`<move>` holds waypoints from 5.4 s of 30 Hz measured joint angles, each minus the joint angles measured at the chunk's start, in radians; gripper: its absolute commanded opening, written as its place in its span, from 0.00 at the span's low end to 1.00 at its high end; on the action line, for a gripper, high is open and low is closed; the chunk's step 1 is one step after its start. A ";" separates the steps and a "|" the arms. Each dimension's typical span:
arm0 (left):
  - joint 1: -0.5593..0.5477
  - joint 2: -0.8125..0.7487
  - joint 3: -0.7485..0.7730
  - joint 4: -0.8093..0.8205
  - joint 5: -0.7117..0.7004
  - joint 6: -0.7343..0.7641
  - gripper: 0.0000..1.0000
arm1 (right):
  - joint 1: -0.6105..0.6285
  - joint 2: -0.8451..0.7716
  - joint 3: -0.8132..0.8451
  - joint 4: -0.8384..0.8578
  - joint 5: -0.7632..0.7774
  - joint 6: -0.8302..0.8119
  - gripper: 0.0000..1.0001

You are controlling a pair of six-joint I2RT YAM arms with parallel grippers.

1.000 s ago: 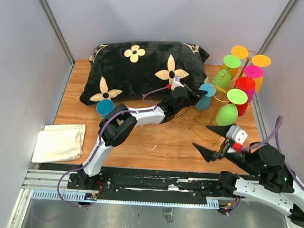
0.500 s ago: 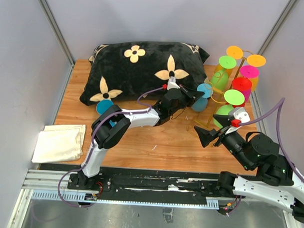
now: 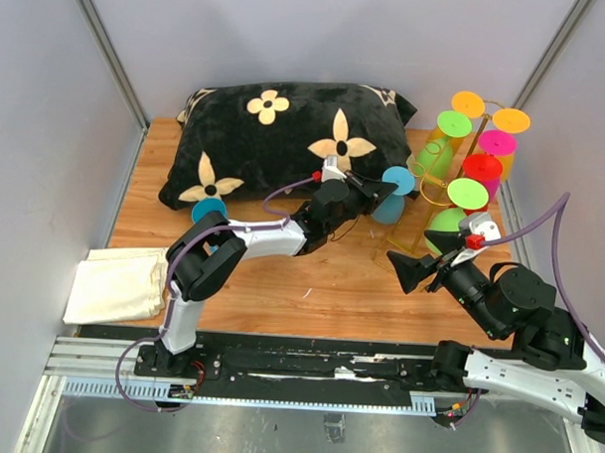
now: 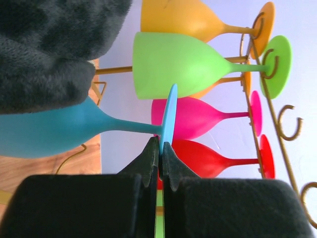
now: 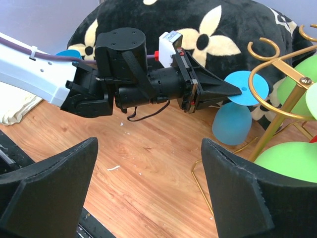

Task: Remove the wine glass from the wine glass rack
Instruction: Pick up the wine glass at the center of the board, then place the wine glass at the center of the board.

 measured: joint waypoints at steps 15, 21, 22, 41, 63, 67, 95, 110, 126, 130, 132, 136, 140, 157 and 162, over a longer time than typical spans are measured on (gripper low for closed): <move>0.001 -0.190 -0.187 0.014 -0.002 0.050 0.00 | 0.000 0.049 0.087 -0.091 -0.029 0.052 0.87; -0.003 -0.309 -0.322 0.013 0.017 0.089 0.01 | 0.000 0.067 0.087 -0.159 -0.026 0.093 0.86; -0.003 -0.330 -0.344 0.015 0.021 0.090 0.01 | 0.000 0.067 0.087 -0.160 -0.026 0.100 0.86; -0.141 -0.377 -0.531 0.039 0.068 0.018 0.00 | 0.000 0.045 0.034 -0.143 -0.014 0.144 0.85; -0.151 -0.160 -0.380 0.172 0.111 -0.001 0.01 | 0.000 -0.011 0.010 -0.135 0.022 0.158 0.86; -0.152 -0.200 -0.463 0.207 0.138 -0.013 0.00 | 0.000 -0.003 0.010 -0.129 0.025 0.158 0.86; -0.156 -1.464 -0.840 -0.677 -0.010 0.575 0.00 | -0.247 0.623 0.199 0.150 -0.733 0.163 0.89; -0.156 -1.492 -0.647 -0.914 0.062 0.907 0.00 | -0.295 0.531 -0.064 0.397 -1.101 0.124 0.93; -0.156 -1.453 -0.603 -0.899 0.314 1.057 0.01 | -0.295 0.496 -0.115 0.476 -1.300 0.058 0.44; -0.156 -1.463 -0.603 -0.884 0.333 1.070 0.01 | -0.295 0.497 -0.124 0.500 -1.350 0.068 0.40; -0.156 -1.461 -0.603 -0.879 0.340 1.077 0.01 | -0.295 0.502 -0.127 0.526 -1.366 0.082 0.37; -0.156 -1.455 -0.603 -0.874 0.350 1.083 0.01 | -0.295 0.525 -0.127 0.562 -1.384 0.109 0.20; -0.156 -1.462 -0.603 -0.861 0.345 1.094 0.00 | -0.295 0.543 -0.127 0.573 -1.398 0.131 0.14; -0.156 -1.487 -0.620 -0.809 0.331 1.101 0.00 | -0.295 0.548 -0.127 0.679 -1.414 0.213 0.05; -0.156 -1.480 -0.620 -0.800 0.330 1.101 0.01 | -0.297 0.557 -0.127 0.697 -1.412 0.230 0.01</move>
